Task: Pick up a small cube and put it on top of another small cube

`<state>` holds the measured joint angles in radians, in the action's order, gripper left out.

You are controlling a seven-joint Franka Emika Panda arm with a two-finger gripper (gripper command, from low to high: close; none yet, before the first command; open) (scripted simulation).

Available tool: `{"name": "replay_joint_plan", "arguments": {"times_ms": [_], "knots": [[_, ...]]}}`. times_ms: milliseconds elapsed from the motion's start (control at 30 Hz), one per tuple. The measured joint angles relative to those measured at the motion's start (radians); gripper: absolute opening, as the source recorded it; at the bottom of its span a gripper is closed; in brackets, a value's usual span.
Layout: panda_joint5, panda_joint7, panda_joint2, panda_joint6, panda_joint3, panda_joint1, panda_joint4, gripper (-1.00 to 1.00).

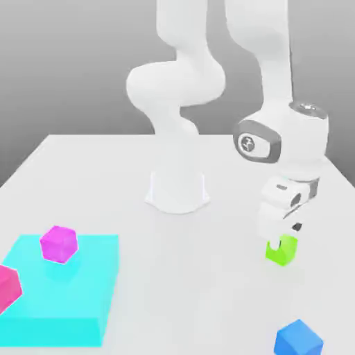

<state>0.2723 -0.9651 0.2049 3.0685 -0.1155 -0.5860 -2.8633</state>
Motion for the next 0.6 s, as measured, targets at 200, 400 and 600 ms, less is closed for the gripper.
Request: {"name": "replay_joint_plan", "arguments": {"times_ms": [200,400,600], "knots": [[0.017,-0.013,0.051,0.043,0.071,-0.067,0.008,-1.0],[-0.033,0.023,-0.011,-0.006,0.002,-0.011,-0.003,-1.0],[-0.245,0.179,-0.175,-0.135,-0.108,0.041,-0.038,-1.0]]}}
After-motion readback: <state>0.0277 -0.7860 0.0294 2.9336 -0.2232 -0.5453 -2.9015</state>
